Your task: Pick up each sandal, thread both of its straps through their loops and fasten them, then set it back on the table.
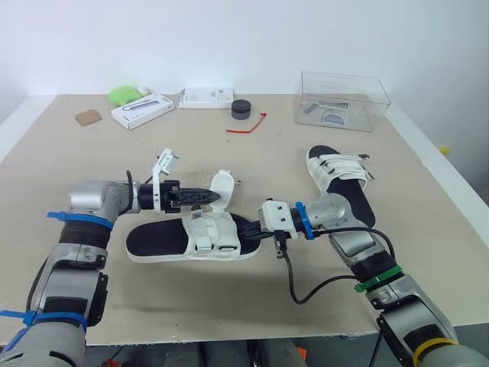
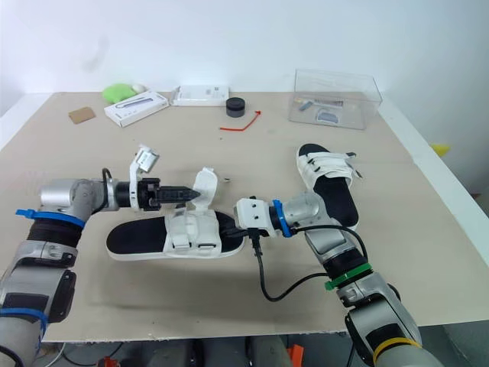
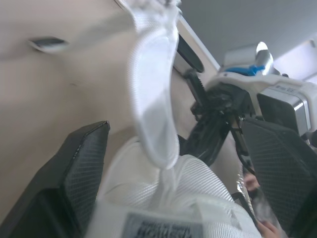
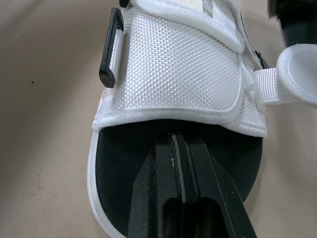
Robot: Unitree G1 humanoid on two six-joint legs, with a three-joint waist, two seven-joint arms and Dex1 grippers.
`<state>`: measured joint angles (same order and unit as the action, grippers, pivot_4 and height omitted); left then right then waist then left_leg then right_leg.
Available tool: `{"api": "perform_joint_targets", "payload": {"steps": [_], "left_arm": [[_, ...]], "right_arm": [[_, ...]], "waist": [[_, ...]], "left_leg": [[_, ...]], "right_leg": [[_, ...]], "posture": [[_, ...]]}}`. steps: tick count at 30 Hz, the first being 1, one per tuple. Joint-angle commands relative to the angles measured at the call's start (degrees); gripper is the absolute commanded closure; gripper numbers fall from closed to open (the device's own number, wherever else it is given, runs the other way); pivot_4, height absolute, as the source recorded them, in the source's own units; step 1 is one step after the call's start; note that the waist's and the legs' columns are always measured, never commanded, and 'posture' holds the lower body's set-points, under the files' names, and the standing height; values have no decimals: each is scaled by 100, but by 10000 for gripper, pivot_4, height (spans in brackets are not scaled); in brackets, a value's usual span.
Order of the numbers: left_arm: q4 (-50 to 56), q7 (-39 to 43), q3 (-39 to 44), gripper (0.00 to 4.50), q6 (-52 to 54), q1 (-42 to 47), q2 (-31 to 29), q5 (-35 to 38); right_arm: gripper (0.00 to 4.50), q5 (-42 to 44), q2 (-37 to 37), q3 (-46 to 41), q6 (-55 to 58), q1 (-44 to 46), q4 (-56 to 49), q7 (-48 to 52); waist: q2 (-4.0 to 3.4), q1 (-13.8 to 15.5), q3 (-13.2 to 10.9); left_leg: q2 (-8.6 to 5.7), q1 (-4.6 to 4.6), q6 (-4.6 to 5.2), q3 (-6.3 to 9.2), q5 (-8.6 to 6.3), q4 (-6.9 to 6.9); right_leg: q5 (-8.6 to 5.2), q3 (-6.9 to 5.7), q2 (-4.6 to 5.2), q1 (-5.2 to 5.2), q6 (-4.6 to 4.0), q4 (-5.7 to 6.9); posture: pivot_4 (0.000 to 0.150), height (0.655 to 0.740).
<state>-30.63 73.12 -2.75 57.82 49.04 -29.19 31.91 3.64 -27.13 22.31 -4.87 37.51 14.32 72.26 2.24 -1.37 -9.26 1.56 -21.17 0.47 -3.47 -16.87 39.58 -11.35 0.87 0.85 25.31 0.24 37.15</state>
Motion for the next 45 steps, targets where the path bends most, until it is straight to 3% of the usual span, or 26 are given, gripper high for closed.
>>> {"api": "perform_joint_targets", "payload": {"steps": [1, 11, 25, 29, 33, 34, 36, 42, 45], "left_arm": [[-142, 201, -11, 412, 24, 435, 177, 69], [-1454, 293, 411, 412, -94, 1416, 617, 70], [-2320, 388, 450, 412, -549, 1874, 878, -270], [-2327, 496, 297, 12415, -656, 1835, 934, -465], [-2328, 541, 341, 31516, -837, 1839, 967, -565], [-2328, 504, 369, 38022, -955, 1839, 977, -594], [-2346, 437, 427, 44634, -1129, 1846, 992, -631], [-1684, 326, 228, 44906, -1813, 1608, 970, -944], [-672, 118, 3, 44906, -2557, 1192, 921, -1271]], "right_arm": [[45000, -169, -30, 26, 66, -21, 55, -60], [45000, -201, -85, -7, 108, -111, -72, -144], [45000, -209, -203, -31, 175, -233, -256, -252], [45000, -213, -207, -20, 170, -231, -258, -262], [45000, -209, -204, -13, 161, -227, -255, -252], [45000, -210, -204, -11, 154, -227, -252, -250], [45000, -210, -205, -11, 151, -223, -248, -246], [45000, -208, -226, 1, 158, -258, -299, -230], [45000, -200, -248, -8, 165, -268, -315, -221]], "waist": [[0, 0, 0], [1, -4, 0], [2, -4, -1], [2, -3, -1], [2, -3, -2], [2, -3, -2], [2, -3, -1], [2, -3, -2], [2, 0, -2]], "left_leg": [[-2, 0, 0, 0, 0, 1], [-7, -3, 0, 1, 0, 2], [-9, -5, 0, 1, 0, 2], [-11, -5, 0, 1, 0, 2], [-12, -6, 0, 1, 0, 2], [-12, -5, 0, 1, 0, 2], [-12, -6, 0, 2, 0, 2], [-11, -6, 0, 1, 0, 2], [-2, -7, 0, 1, 0, 1]], "right_leg": [[1, 0, 0, 0, 1, 0], [1, -1, -6, 0, 1, -1], [0, 1, -3, 1, 2, -1], [1, 1, -2, 1, 3, -1], [1, 1, -3, 1, 3, -1], [1, 1, -3, 1, 3, -1], [1, 2, -2, 1, 3, -1], [1, 3, 0, 1, 4, -1], [1, 9, 3, 2, 4, -1]], "posture": [[1500, 7400], [1500, 7400], [1500, 7400], [1500, 7400], [1500, 7400], [1500, 7400], [1500, 7400], [1500, 7400], [1500, 7400]]}}
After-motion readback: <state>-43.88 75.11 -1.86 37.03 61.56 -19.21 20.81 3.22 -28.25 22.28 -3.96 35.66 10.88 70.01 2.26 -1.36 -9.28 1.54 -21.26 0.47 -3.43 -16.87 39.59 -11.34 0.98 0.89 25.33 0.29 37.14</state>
